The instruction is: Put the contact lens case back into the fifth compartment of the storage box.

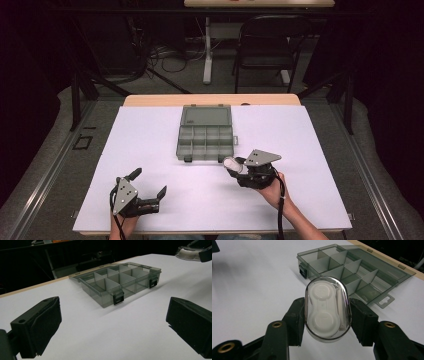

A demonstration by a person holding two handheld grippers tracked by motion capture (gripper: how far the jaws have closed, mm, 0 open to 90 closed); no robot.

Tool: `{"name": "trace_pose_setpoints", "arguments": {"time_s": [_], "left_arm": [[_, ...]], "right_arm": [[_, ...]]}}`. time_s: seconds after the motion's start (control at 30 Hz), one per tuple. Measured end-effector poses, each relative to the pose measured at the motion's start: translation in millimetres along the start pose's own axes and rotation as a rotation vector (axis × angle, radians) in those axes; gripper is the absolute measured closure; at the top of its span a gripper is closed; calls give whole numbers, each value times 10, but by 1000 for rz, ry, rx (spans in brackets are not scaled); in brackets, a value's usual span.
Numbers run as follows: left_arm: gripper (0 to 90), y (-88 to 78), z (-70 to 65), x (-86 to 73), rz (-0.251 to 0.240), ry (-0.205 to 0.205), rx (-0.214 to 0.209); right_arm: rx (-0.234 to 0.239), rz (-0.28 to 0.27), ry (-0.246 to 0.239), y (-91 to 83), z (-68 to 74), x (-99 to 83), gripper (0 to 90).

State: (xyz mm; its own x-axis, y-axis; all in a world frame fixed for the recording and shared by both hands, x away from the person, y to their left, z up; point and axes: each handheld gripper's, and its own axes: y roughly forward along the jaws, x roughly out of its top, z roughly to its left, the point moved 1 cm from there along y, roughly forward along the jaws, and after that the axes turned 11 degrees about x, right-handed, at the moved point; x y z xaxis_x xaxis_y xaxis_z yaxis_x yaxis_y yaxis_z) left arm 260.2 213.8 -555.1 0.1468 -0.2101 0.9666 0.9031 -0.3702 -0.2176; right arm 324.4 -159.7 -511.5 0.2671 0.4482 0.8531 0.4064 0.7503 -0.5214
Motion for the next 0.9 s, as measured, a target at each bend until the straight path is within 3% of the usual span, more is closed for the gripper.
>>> {"name": "trace_pose_setpoints", "arguments": {"time_s": [0.9], "left_arm": [[1, 7, 2, 4, -3, 1, 3]], "right_arm": [[15, -14, -11, 155, -113, 215, 492]]}}
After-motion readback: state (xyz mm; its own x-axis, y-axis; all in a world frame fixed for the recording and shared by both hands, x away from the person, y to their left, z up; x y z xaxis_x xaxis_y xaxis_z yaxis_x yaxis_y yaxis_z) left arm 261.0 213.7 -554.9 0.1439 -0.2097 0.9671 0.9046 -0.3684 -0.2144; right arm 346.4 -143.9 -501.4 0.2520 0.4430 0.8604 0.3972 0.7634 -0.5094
